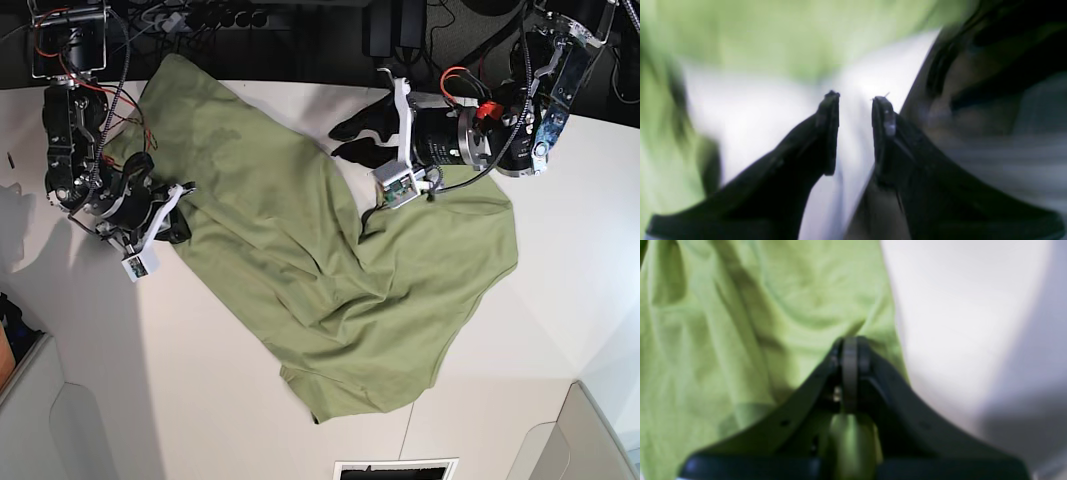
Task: Layout the t-shirt on the table in an organized manner, then fold the t-shirt properly
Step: 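Drag the held shirt with the left gripper toward the right gripper, then pull the left gripper back across the shirt, dragging the fabric along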
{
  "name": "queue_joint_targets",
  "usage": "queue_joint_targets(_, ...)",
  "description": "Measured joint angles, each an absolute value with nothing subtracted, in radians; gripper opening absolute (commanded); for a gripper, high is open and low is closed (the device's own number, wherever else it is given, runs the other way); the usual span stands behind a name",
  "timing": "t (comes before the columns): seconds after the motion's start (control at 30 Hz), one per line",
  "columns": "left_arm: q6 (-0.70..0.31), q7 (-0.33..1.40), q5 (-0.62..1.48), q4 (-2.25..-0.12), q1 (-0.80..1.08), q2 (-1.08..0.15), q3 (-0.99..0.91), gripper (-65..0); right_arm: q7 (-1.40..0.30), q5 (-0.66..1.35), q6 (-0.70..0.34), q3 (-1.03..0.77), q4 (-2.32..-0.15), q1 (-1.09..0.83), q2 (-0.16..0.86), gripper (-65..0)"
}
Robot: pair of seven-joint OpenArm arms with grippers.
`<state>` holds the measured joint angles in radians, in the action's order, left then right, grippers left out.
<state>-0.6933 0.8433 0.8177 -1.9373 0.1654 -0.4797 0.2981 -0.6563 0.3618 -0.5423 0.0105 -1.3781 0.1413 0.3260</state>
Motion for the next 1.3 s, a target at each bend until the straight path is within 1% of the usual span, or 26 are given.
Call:
queue_joint_targets(0.03,-0.697,0.808,0.793,-1.939,0.162,-0.461,0.298,-47.3,-0.661,0.362,-0.542,0.010,-1.378,0.142,0.320,-65.0)
queue_joint_targets(0.1,-0.693,0.804,0.695,-1.914,0.164,-0.413,0.298,-47.7,-0.664,0.362,-0.542,0.010,-1.378,0.142,0.313,-65.0)
queue_joint_targets(0.17,-0.690,0.796,0.640,-1.870,0.165,-0.346,0.297,-47.7,-0.670,0.362,-0.542,0.010,-1.378,0.142,0.314,-65.0)
queue_joint_targets(0.33,-0.692,0.741,0.567,-1.728,0.110,-0.194,0.299,-47.7,-0.669,0.362,-0.543,0.010,-1.378,0.142,0.313,-65.0)
queue_joint_targets(0.43,-0.690,0.734,0.527,-1.638,0.094,-0.142,0.297,-47.7,-0.669,0.362,-0.543,0.010,-1.378,0.142,0.313,-65.0)
queue_joint_targets(0.53,-0.689,0.745,0.505,-1.577,0.097,-0.133,0.297,-47.7,-0.669,0.359,-0.543,0.010,-1.378,0.144,0.313,-65.0)
queue_joint_targets(0.67,-0.690,0.743,0.532,-1.571,0.106,-0.168,0.298,-47.7,-0.662,0.305,-0.547,0.010,-1.378,0.147,0.313,-65.0)
queue_joint_targets(0.8,-0.712,0.710,0.570,-1.576,0.141,-0.258,0.298,-47.7,-0.650,0.267,-0.550,0.010,-1.379,0.148,0.313,-65.0)
queue_joint_targets(1.0,-0.721,0.689,0.656,-1.584,0.170,-0.403,0.298,-47.7,-0.640,0.265,-0.551,0.010,-1.380,0.147,0.331,-65.0)
queue_joint_targets(1.17,-0.724,0.685,0.720,-1.591,0.189,-0.476,0.297,-47.7,-0.637,0.262,-0.535,0.010,-1.380,0.147,0.355,-65.0)
queue_joint_targets(1.3,-0.706,0.803,0.798,-1.646,0.195,-0.504,0.297,-47.7,-0.635,0.261,-0.534,0.010,-1.380,0.147,0.367,-65.0)
